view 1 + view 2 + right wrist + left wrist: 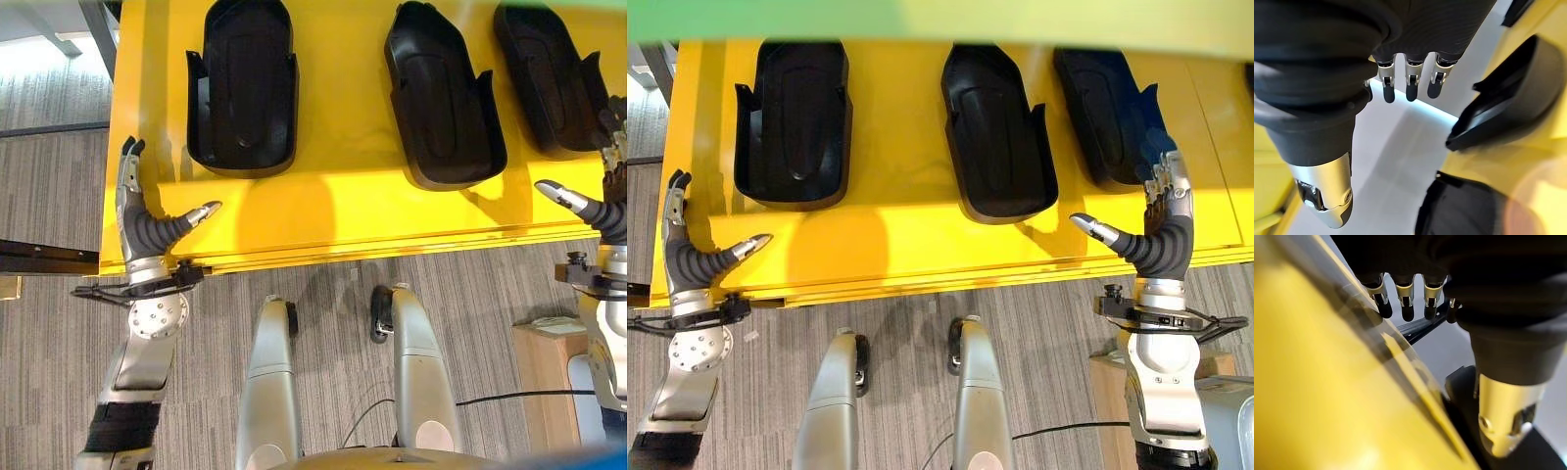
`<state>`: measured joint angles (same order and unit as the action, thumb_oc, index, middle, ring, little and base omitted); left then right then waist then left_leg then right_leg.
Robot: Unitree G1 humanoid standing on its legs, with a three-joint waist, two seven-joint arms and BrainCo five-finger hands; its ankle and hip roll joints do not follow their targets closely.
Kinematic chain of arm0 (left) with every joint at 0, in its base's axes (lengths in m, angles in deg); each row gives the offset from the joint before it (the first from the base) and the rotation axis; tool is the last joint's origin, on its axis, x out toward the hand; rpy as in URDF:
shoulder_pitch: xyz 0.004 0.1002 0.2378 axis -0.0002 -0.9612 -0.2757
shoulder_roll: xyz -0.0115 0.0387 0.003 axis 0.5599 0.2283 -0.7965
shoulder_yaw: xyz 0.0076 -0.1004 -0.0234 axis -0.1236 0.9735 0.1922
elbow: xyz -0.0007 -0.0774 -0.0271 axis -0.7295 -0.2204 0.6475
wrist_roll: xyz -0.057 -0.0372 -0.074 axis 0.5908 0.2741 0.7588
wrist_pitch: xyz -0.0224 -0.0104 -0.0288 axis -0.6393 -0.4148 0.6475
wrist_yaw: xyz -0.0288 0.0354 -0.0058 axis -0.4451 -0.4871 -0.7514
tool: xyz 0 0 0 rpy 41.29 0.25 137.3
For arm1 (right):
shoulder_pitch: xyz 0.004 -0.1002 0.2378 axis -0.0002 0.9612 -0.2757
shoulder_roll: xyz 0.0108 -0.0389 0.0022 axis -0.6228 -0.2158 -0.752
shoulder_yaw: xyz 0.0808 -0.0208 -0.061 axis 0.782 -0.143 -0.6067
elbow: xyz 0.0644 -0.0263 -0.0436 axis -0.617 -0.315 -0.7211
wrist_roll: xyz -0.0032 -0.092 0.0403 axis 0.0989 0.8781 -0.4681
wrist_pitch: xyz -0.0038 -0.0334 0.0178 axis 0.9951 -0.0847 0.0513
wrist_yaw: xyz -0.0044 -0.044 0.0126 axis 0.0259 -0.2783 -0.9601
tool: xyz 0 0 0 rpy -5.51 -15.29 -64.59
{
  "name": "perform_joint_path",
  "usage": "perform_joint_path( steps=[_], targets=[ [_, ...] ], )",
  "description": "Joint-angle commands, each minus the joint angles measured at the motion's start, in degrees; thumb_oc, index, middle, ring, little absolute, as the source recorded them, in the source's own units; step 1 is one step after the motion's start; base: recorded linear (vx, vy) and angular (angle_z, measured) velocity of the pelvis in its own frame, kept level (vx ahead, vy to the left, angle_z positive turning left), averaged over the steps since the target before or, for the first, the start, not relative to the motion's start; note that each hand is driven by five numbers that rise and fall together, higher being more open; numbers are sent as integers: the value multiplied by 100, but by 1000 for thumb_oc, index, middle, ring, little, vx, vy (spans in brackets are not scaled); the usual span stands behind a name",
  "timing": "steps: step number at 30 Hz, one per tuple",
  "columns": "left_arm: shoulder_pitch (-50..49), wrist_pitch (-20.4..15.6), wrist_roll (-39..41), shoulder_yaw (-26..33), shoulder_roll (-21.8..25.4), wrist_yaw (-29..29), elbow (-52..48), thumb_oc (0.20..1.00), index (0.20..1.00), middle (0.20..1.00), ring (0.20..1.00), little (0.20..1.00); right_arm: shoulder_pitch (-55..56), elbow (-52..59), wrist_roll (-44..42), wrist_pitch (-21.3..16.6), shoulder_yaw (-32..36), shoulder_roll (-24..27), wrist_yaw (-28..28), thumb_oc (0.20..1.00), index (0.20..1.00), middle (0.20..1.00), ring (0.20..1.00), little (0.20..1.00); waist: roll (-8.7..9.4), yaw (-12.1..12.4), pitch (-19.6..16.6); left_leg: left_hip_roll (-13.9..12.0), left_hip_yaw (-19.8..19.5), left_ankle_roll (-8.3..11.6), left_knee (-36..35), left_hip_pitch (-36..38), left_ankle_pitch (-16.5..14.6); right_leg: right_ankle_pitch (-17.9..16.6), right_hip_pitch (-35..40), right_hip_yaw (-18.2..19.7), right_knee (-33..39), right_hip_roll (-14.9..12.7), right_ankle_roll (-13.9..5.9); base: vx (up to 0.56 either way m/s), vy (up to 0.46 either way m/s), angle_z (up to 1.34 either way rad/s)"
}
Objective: Move parts from the plastic box to the shelf.
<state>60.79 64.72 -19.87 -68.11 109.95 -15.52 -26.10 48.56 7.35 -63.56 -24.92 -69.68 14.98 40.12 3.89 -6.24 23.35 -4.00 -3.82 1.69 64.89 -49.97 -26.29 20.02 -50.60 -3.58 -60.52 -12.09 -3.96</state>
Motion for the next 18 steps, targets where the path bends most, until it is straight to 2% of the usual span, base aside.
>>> perform_joint_path(
  steps=[1,2,7,18],
  targets=[
    [457,-153,1333,-88,-83,212,451,1000,1000,1000,1000,1000,-196,21,-86,-274,17,-19,23,1000,1000,1000,1000,1000,-23,-46,-116,-294,-143,33,-160,-93,40,83,249,179,263,9,-52,0,0,0],
    [672,-208,1915,-132,-199,242,694,1000,1000,1000,1000,1000,-252,4,-68,-255,-43,-69,48,1000,1000,1000,1000,1000,-23,-70,-127,-306,-139,34,-163,-91,43,89,238,179,263,12,-48,0,0,0],
    [1087,-494,2907,-55,-419,81,880,1000,1000,1000,1000,1000,-291,-46,-41,-230,-145,-216,118,1000,1000,1000,1000,1000,-15,-147,-192,-332,-131,43,-169,-98,30,96,221,177,275,19,-54,12,4,-1],
    [1258,-539,2998,-230,-465,123,815,1000,1000,1000,1000,1000,-320,-132,4,-206,-210,-225,132,1000,1000,1000,1000,1000,-21,-192,-251,-329,-116,23,-120,-151,-9,136,158,189,206,-5,-65,2,1,0]
  ],
)
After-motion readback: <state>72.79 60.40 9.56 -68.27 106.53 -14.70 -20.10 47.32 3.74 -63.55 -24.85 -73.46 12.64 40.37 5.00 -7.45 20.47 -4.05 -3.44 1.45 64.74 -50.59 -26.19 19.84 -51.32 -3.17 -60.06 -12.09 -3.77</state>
